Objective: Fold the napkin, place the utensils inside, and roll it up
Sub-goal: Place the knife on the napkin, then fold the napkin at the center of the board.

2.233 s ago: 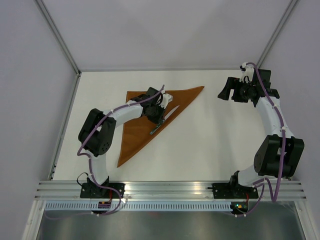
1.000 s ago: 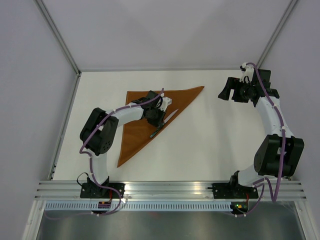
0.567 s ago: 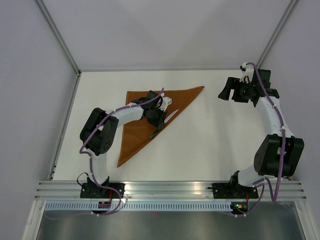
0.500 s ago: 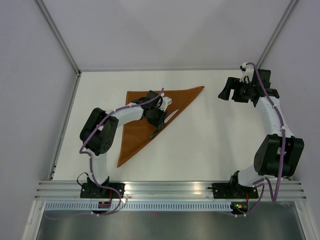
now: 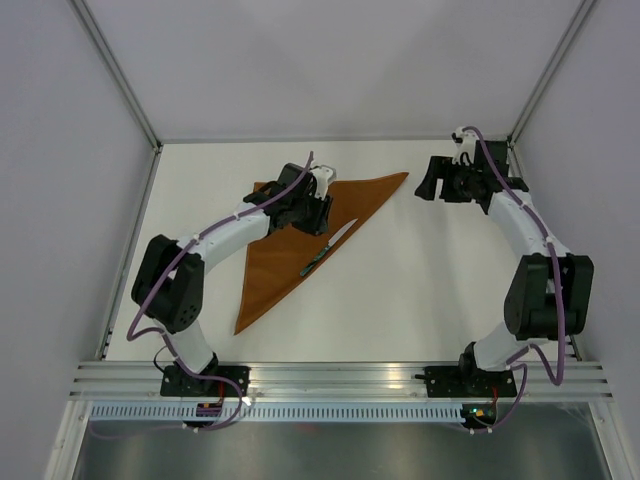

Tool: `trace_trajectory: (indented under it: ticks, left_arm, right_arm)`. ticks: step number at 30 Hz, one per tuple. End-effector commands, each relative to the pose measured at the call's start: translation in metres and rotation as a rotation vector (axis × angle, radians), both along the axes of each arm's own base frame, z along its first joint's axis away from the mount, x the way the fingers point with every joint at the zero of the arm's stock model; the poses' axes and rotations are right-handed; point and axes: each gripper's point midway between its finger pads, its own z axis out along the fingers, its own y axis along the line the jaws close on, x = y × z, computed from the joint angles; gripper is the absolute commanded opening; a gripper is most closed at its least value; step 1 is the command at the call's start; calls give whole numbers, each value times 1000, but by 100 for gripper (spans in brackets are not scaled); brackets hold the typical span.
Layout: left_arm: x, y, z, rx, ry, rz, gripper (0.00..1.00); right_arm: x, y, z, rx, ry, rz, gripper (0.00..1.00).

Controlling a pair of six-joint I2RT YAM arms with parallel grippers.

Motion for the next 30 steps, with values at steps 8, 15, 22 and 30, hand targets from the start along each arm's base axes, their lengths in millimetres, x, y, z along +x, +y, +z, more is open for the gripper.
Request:
trace_trajectory:
  ticks: [8, 15, 22, 30]
  left_arm:
    - [8, 7, 52, -158, -87, 236, 49]
    - [-3, 10, 46, -183, -65, 250, 48]
    - [-7, 14, 49, -192, -74, 257, 47]
    - [-12, 20, 44, -176, -74, 269, 47]
  right_arm:
    - [82, 20, -51, 172, 46, -89, 81]
    - [120, 23, -80, 239, 72, -167, 79]
    - [146, 20, -103, 259, 72, -224, 75]
    - [165, 26, -122, 287, 73, -243, 70]
